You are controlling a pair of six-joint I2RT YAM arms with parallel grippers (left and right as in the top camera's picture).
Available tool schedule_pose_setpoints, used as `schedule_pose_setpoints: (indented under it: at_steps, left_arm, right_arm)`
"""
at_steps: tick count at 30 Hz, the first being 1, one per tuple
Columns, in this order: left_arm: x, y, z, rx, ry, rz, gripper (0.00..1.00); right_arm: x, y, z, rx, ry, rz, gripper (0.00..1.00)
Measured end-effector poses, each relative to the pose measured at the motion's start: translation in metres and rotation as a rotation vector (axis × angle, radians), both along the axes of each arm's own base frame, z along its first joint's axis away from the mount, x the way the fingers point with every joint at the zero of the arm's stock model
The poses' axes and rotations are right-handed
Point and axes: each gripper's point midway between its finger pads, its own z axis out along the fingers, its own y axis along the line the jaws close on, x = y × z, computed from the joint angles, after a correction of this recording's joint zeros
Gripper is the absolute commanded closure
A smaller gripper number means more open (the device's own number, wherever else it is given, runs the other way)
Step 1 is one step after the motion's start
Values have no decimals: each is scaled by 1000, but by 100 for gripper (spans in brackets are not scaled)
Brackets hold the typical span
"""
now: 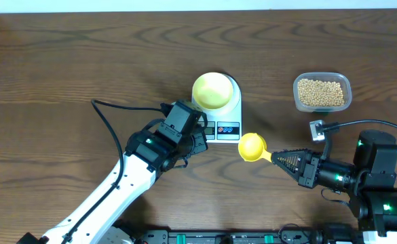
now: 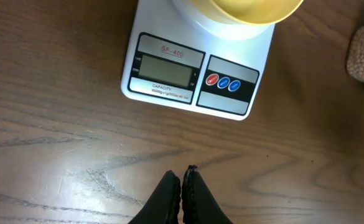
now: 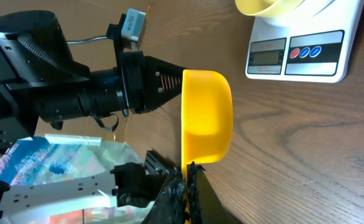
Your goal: Scoop item into bowl and weigh 50g on scale
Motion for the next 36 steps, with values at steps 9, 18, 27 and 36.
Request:
schedule_pose_setpoints:
  at_steps: [9,18,27,36]
  left_arm:
    - [-12,-36,8,-14,-74,-168,93]
    - [10,-49,-13,103,-169,-216,92]
    - [42,-74,-56,116,-195,-208,93]
    - [49,-67,-82,193,-178,-182,93]
  right_arm:
    - [29,-27,-18,-233,-135,-123,99]
    - [44,-51,-30,-399,-190,-208,99]
    - [51,-66,-36,-484,-190,-271,99]
    - [54,-76,-39,-530,-185,-311,99]
